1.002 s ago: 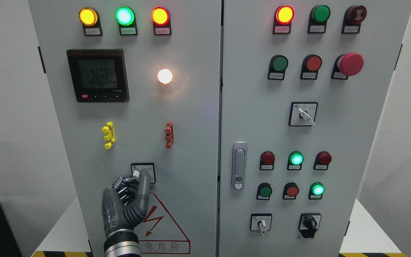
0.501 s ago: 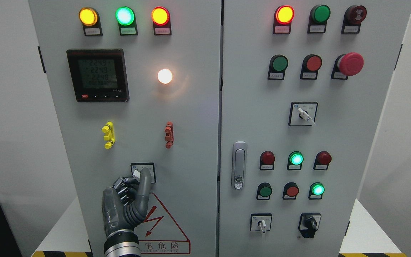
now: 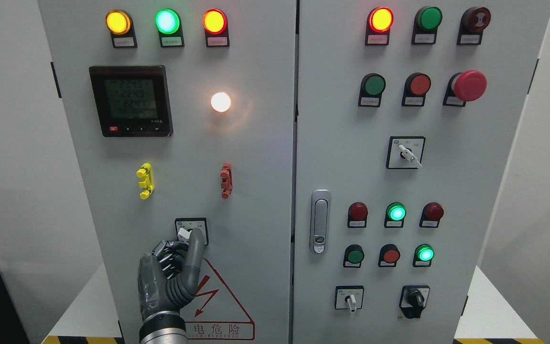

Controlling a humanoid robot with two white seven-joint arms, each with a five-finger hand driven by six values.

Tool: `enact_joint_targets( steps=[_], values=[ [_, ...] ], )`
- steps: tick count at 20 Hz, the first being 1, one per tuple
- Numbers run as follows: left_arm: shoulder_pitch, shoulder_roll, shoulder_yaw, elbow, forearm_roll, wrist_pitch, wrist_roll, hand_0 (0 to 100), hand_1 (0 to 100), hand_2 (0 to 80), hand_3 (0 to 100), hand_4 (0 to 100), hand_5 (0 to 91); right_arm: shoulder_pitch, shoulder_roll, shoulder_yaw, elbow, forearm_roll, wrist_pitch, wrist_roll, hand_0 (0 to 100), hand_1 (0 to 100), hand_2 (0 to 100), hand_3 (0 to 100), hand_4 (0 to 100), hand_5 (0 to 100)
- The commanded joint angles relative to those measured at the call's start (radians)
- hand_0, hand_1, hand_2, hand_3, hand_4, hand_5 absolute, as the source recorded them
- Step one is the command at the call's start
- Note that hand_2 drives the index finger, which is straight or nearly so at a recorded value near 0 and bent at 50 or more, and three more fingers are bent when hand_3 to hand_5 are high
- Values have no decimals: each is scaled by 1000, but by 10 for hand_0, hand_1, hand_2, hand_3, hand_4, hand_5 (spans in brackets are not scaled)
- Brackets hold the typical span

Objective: Turn on light switch 1

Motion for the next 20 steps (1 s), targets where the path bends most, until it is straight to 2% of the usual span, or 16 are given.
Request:
enact_joint_targets(
  steps=[1,12,16,20],
  values=[
    [12,3,-1,-7,0,-2,-1,122,401,626,1000,965,847,0,0,-1,0,0,0,0,0,0,0,0,0,0],
    [64,9,-6,-42,2,-43,-1,108,406,638,1000,975,852,0,0,-1,0,0,0,0,0,0,0,0,0,0],
    [86,11,-14,-48,0,-77,-2,105,405,641,1000,977,854,0,0,0,0,0,0,0,0,0,0,0,0,0],
    [133,17,-15,-48,0,-152,-7,103,403,645,1000,977,855,0,0,-1,0,0,0,0,0,0,0,0,0,0]
  ],
)
